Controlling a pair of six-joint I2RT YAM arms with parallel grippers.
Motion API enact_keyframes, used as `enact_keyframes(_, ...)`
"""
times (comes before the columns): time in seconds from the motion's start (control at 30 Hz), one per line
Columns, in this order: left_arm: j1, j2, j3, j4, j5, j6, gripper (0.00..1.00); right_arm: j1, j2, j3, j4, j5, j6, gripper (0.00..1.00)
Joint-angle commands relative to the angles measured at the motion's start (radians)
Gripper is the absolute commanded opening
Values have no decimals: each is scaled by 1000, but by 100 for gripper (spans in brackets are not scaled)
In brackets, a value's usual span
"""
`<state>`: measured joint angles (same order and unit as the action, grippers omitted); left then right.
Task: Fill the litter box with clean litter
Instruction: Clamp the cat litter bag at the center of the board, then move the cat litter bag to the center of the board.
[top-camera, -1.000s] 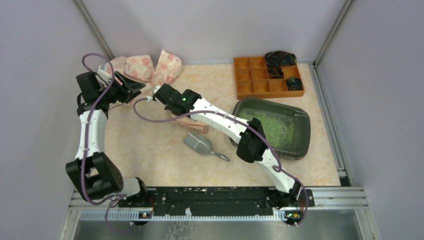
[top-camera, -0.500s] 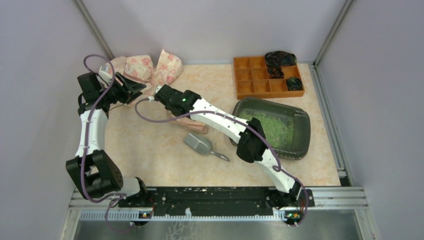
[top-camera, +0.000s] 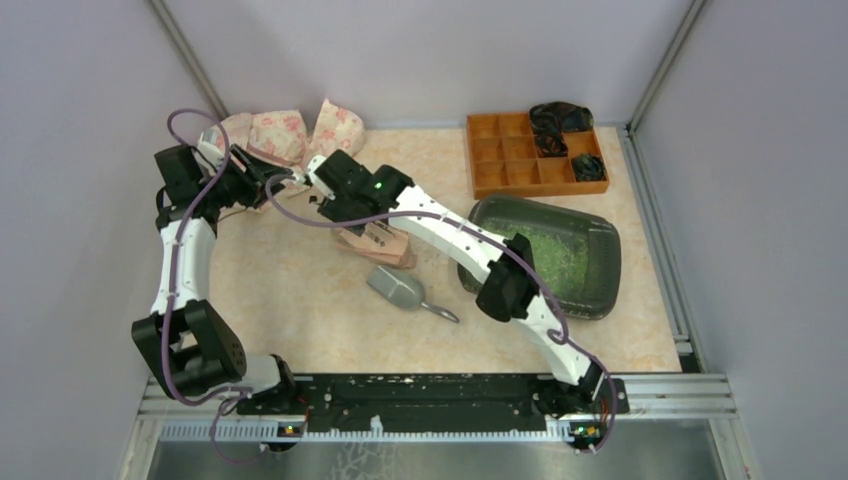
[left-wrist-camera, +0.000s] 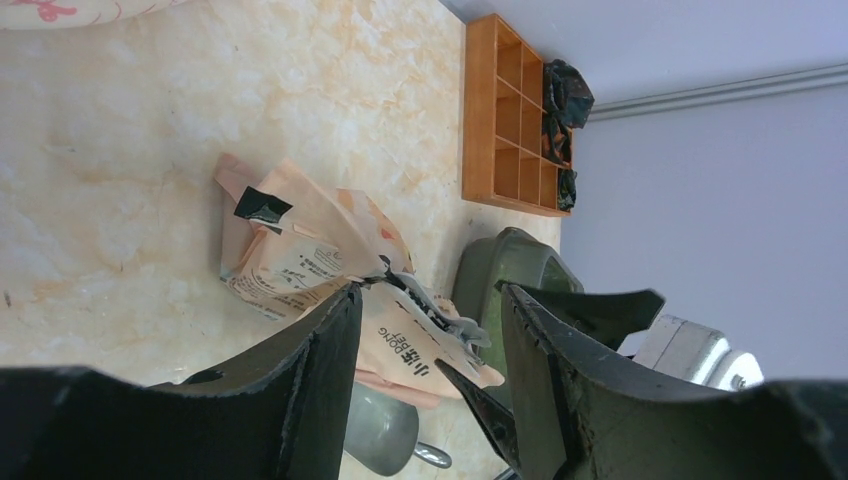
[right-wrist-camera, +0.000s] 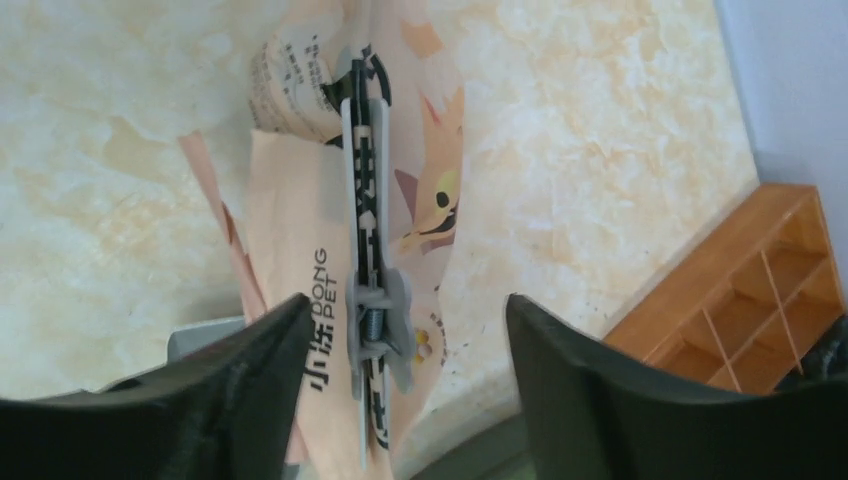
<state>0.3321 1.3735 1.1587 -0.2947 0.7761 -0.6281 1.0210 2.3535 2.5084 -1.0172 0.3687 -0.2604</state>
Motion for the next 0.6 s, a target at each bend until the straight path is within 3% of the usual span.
enact_keyframes(0.0,9,-20,16,12,15,8,59,-67,-119,4,21,-244,82,76)
enact_keyframes(0.2,10,-26,14,7,4,8,58,-79,-284,-277,166,-255,89,78)
enact_keyframes(0.4,10,-36,15,-11,-14,15,58,-96,-550,-674,390,-392,98,79)
enact_keyframes(0.57,6,-43,10,-21,-28,21,58,-103,-607,-787,399,-421,99,80)
